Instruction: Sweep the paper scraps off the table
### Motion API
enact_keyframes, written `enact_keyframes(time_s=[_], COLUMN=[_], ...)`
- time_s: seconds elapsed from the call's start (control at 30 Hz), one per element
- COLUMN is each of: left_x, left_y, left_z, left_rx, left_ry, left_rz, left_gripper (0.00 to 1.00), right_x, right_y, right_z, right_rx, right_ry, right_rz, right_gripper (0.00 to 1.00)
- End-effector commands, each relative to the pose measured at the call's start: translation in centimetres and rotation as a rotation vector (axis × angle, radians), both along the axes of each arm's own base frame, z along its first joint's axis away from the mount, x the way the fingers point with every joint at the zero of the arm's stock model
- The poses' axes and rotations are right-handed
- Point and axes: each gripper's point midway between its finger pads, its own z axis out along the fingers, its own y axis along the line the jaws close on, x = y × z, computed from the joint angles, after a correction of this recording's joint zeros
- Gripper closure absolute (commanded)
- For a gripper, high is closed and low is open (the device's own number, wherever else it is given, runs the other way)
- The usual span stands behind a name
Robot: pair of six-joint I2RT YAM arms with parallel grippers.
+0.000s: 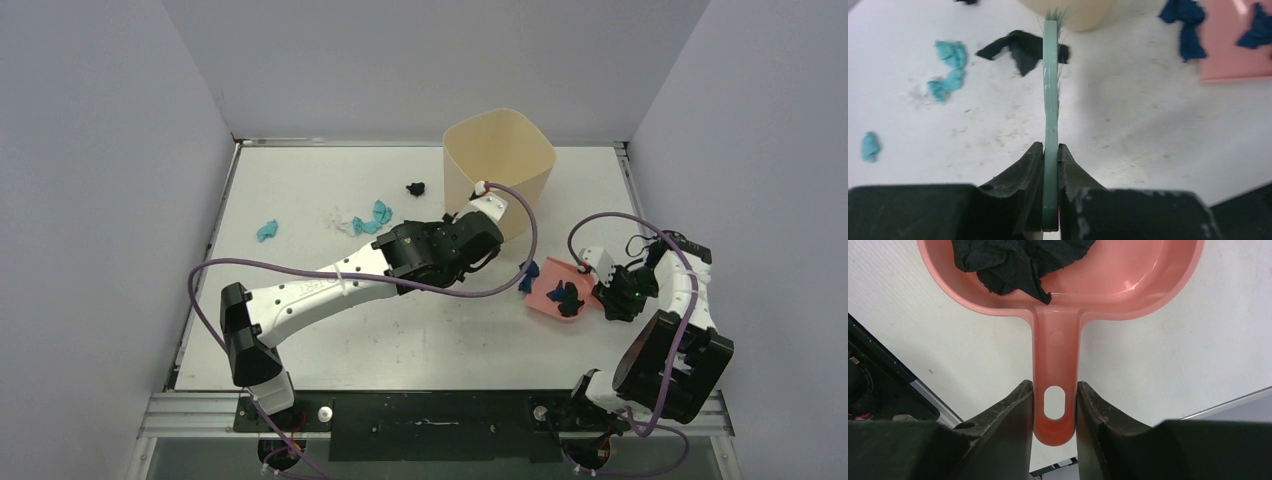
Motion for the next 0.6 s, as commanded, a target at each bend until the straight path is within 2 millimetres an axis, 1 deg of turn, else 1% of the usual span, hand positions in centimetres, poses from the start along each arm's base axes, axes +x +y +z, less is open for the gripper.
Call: enact_keyframes(time_s=[0.0, 0.17, 0.2, 0.23, 0.3, 0.33, 0.4, 0.5, 0.57], left_x=[3.9, 7.3, 8.0, 9.0, 9.9, 10.5, 11.3, 12.1, 12.4], left_y=[5.7, 7.2, 7.6, 7.8, 8.0, 7.4, 6.8, 6.5, 6.1], left_z=[1.5, 1.0, 0.5, 0.5, -0.3, -0.5, -1.4, -3.3, -5.1], left_rx=[0.212, 0.389, 0.439, 0.447, 0.463, 0.431, 0.43, 0.489, 0.516], left_ry=[-0.194, -0.328, -0.356, -0.388, -0.401, -0.414, -0.43, -0.476, -0.473], left_rz=[0.143, 0.185, 0.192, 0.213, 0.213, 0.209, 0.17, 0.134, 0.102], left_gripper=[1.0, 1.0, 1.0, 1.0, 1.0, 1.0, 1.0, 1.0, 1.0], right_x=[0.4, 0.8, 0.8, 0.7, 0.6, 0.6, 0.6, 0.7, 0.7], right_y=[0.2, -0.8, -1.0, -1.2, -1.5, -1.7, -1.9, -2.2, -2.3], right_z=[0.2, 0.0, -0.1, -0.2, -0.2, -0.3, -0.3, -0.5, -0.5], right_rx=[-0.042, -0.073, -0.077, -0.081, -0.088, -0.092, -0.106, -0.127, -0.131], right_ry=[-0.011, 0.02, 0.032, 0.043, 0.059, 0.064, 0.062, 0.052, 0.052], right_rz=[-0.017, -0.049, -0.057, -0.058, -0.061, -0.062, -0.061, -0.057, -0.055], right_gripper=[0.95, 0.95, 0.95, 0.95, 0.95, 0.95, 0.95, 0.95, 0.95])
